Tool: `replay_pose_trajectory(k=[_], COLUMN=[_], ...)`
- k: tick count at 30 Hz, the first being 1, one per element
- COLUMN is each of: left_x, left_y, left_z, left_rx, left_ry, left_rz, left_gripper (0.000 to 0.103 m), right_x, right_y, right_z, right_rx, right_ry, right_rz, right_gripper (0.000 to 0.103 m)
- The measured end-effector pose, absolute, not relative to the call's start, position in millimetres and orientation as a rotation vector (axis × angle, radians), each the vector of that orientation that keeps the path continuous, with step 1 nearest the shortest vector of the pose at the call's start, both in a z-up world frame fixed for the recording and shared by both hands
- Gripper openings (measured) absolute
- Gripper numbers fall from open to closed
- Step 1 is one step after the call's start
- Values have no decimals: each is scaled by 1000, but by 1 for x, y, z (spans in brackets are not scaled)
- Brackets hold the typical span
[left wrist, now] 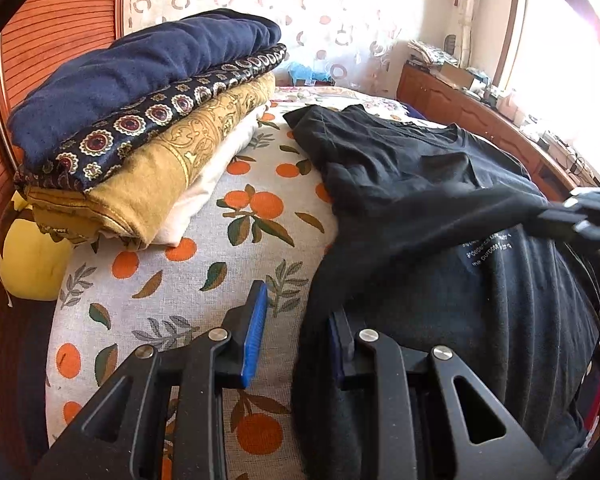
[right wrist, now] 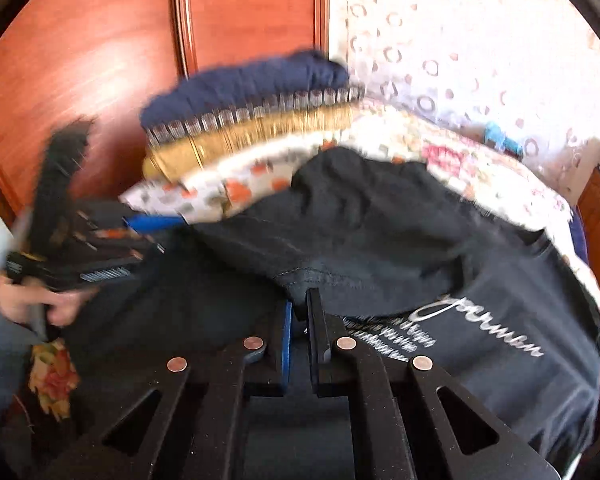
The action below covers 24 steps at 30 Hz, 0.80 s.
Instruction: Fold small clothes
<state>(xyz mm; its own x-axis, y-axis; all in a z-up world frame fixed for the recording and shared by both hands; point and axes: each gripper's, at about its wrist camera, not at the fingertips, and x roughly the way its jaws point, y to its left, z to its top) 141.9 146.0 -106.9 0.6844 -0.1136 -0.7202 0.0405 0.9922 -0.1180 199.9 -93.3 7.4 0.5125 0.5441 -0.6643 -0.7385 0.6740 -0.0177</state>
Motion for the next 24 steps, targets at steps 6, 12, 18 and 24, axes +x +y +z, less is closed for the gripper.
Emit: replay_pose_trajectory(k=[6,12,18,24], left_x=[136,133,122,124], left_y=[149,143,142,143], left_z=[-101,-100,-96,-93], left_rx=[-97,-72,-79,-67], left_ry=[762,774,765,771], left_rz=[-54,-89,-108,-105], left_gripper=[29,19,8,8], right_x=[181,197,254,333], right_y=[-113,-135,-127,-83], right_z=[5,0,4,2], right_rx=[-326,-279,-238,-162], right_ry=[736,737,699,745], right_rz=[844,792,734,766], right_gripper=[7,33,41,41])
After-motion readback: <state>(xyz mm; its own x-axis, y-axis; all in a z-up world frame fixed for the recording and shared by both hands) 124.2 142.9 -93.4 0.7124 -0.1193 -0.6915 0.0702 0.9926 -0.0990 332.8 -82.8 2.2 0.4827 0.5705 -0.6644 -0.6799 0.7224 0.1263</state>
